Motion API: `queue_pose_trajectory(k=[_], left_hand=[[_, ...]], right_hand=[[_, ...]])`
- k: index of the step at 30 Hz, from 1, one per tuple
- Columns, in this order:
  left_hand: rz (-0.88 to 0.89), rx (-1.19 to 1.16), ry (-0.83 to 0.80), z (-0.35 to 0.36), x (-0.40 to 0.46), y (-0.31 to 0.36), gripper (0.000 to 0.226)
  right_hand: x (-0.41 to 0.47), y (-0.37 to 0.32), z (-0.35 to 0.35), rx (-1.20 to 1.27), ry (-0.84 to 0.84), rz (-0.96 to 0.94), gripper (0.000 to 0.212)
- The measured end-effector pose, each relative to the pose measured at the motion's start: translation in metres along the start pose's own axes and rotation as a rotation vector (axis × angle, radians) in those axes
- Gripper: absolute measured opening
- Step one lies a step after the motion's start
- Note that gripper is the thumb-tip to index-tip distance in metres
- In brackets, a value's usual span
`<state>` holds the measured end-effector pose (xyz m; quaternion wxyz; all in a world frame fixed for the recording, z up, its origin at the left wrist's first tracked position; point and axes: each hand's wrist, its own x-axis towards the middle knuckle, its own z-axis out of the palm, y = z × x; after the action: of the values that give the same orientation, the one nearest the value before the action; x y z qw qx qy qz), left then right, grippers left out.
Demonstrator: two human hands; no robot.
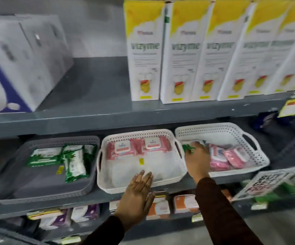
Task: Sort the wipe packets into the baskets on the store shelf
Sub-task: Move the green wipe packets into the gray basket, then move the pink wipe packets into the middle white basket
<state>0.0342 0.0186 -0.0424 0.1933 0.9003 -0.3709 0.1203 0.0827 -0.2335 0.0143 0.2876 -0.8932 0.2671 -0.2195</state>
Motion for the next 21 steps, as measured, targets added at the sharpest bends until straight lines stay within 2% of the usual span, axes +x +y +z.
queue_pose_trajectory(k=[3,8,13,18,21], left_hand=[[0.002,-0.006,0.006,0.016,0.018,0.025,0.053],[-0.047,0.035,0.021,0.027,0.029,0.043,0.052],[-0.157,0.079,0.031,0.022,0.023,0.037,0.052],[-0.191,0.103,0.032,0.015,0.016,0.029,0.050],[-0.207,0.108,0.037,0.013,0.013,0.028,0.049]], right_hand=[[0.030,0.056,-0.019,-0.250,-0.151,0.306,0.052],[0.063,0.094,-0.023,-0.352,-0.231,0.370,0.083],[0.069,0.101,-0.023,-0.329,-0.156,0.323,0.077],[0.069,0.106,-0.029,-0.114,-0.097,0.305,0.070],[0.059,0.096,-0.041,0.020,0.007,0.264,0.066]])
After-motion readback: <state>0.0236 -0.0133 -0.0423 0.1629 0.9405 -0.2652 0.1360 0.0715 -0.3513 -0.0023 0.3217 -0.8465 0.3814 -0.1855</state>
